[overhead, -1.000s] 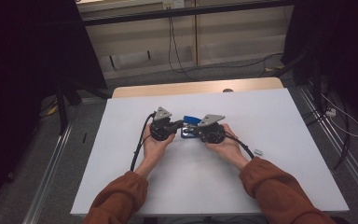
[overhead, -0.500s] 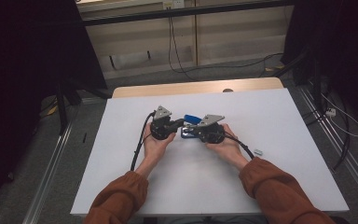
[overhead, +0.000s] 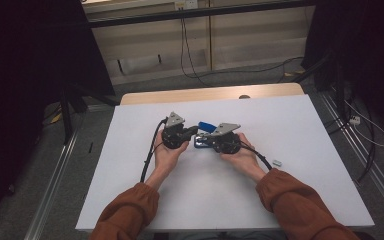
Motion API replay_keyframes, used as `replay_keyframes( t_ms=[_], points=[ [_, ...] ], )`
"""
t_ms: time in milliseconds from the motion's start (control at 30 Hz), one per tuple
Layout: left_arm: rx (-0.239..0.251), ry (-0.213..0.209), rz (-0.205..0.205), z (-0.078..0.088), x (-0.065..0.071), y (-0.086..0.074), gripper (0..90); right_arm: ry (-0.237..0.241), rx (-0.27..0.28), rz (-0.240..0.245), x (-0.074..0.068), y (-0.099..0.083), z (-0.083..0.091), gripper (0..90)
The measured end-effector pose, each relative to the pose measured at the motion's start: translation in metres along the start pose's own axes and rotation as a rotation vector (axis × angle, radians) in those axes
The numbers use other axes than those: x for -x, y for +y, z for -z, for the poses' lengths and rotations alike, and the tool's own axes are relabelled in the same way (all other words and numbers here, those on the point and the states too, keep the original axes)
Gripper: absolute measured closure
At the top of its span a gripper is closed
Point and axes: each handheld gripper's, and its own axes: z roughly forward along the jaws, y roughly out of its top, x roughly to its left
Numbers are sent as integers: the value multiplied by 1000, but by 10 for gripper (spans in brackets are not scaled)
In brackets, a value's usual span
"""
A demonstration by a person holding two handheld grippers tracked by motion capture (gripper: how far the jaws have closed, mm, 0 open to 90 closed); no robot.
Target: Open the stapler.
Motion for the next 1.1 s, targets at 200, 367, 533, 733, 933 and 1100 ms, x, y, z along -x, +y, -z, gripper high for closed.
replay_keyframes(
  t_ms=[200, 367, 533, 733, 933, 1100],
  points=[
    [0, -1, 3, 0, -1, 0, 900, 4, 11, -1, -2, 1, 1, 900],
    [-3, 2, -3, 0, -1, 0, 900, -14, 63, -3, -7, 7, 3, 900],
    [-1, 1, 7, -1, -1, 0, 900, -41, 90, -22, -7, 10, 1, 900],
    [0, -2, 9, -1, -2, 0, 900, -46, 107, -28, -11, 12, -4, 900],
    [1, -4, 12, -1, -2, 0, 900, -74, 128, -37, -13, 16, -5, 900],
    [-2, -5, 8, -1, -2, -1, 900, -90, 137, -44, -13, 17, -7, 900]
  ],
)
